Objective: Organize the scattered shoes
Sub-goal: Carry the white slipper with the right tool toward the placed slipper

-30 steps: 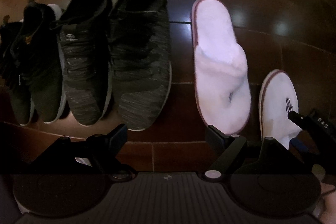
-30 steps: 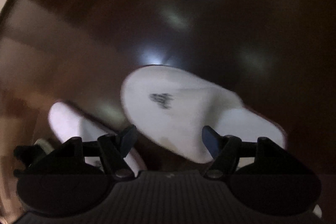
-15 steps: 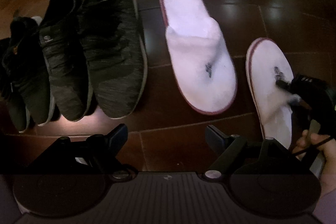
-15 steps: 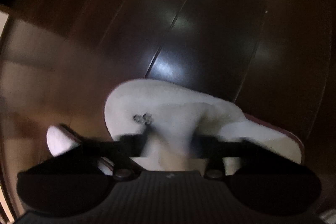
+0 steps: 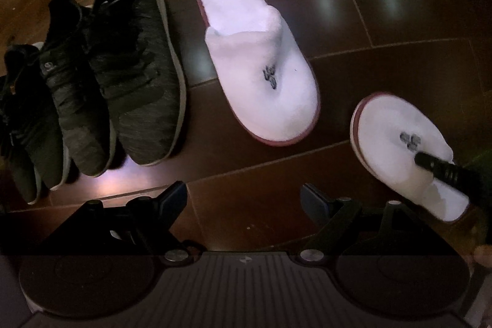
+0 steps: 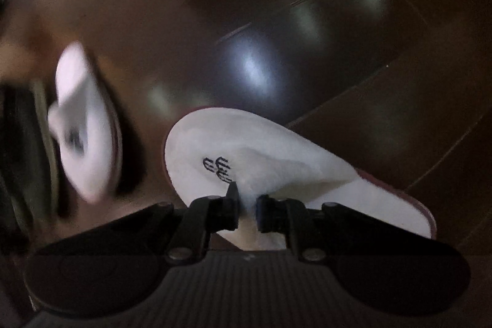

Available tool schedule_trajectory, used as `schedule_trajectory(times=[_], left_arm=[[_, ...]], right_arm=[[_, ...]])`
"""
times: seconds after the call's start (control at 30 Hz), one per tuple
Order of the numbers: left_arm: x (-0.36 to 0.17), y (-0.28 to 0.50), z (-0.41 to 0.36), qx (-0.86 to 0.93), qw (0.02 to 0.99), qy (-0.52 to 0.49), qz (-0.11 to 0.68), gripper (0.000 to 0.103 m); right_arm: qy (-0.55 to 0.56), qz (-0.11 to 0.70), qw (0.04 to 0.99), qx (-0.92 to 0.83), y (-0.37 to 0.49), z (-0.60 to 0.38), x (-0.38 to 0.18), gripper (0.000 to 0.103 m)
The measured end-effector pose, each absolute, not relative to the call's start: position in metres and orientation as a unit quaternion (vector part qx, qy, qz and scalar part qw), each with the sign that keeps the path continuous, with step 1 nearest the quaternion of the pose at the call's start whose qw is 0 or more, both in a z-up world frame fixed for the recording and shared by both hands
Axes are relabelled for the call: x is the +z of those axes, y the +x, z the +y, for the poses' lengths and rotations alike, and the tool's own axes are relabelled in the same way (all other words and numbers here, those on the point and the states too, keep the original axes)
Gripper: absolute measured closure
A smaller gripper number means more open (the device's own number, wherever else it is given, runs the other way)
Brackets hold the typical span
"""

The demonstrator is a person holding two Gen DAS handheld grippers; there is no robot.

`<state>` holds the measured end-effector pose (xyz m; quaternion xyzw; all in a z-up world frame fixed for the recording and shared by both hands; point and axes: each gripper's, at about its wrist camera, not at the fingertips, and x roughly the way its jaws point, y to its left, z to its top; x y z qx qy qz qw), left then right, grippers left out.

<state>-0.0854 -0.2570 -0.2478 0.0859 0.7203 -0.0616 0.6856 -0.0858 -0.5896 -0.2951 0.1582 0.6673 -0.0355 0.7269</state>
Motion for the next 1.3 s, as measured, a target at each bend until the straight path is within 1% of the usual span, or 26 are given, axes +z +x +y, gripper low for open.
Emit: schedule_trajectory(times=[0.07, 0.2, 0.27, 0.43, 0.57, 0.7, 0.83, 0.93, 1.0, 1.07, 1.17, 1.3], left_arm=[[-0.248, -0.09, -0.261, -0.065, 0.685, 0.092, 0.72, 0.017], [-0.249, -0.095, -0.266, -0.068, 0.683, 0.099, 0.72, 0.017], [-0.249, -0.097, -0.267, -0.068, 0.683, 0.098, 0.72, 0.017], [-0.249, -0.102, -0.271, -0.075, 0.682, 0.099, 0.721, 0.017], [-0.249, -0.103, -0.27, -0.075, 0.679, 0.096, 0.724, 0.017], [-0.249, -0.102, -0.268, -0.072, 0.678, 0.092, 0.725, 0.017], [-0.249, -0.1, -0.265, -0.069, 0.679, 0.088, 0.725, 0.017], [-0.249, -0.099, -0.263, -0.068, 0.679, 0.087, 0.726, 0.017], [-0.249, -0.098, -0.262, -0.068, 0.679, 0.087, 0.726, 0.017], [-0.249, -0.097, -0.261, -0.068, 0.679, 0.087, 0.726, 0.017], [-0.249, -0.096, -0.261, -0.068, 0.679, 0.087, 0.726, 0.017], [-0.248, -0.094, -0.26, -0.068, 0.678, 0.088, 0.727, 0.017]], right_arm=[[0.118, 0.68, 0.724, 0.0, -0.09, -0.584, -0.293, 0.092], [-0.029, 0.695, 0.713, 0.085, -0.102, -0.561, -0.293, 0.092], [-0.076, 0.698, 0.702, 0.12, -0.106, -0.551, -0.294, 0.092], [-0.18, 0.69, 0.669, 0.212, -0.113, -0.529, -0.292, 0.092], [-0.241, 0.677, 0.645, 0.262, -0.122, -0.517, -0.291, 0.092], [-0.321, 0.648, 0.621, 0.303, -0.137, -0.501, -0.288, 0.092], [-0.364, 0.629, 0.603, 0.329, -0.148, -0.492, -0.288, 0.092], [-0.387, 0.616, 0.599, 0.334, -0.152, -0.489, -0.287, 0.084], [-0.378, 0.617, 0.615, 0.313, -0.148, -0.488, -0.284, 0.075], [-0.352, 0.626, 0.637, 0.279, -0.139, -0.489, -0.28, 0.049], [-0.267, 0.648, 0.684, 0.203, -0.124, -0.504, -0.266, 0.041], [-0.144, 0.669, 0.722, 0.1, -0.106, -0.53, -0.25, 0.031]])
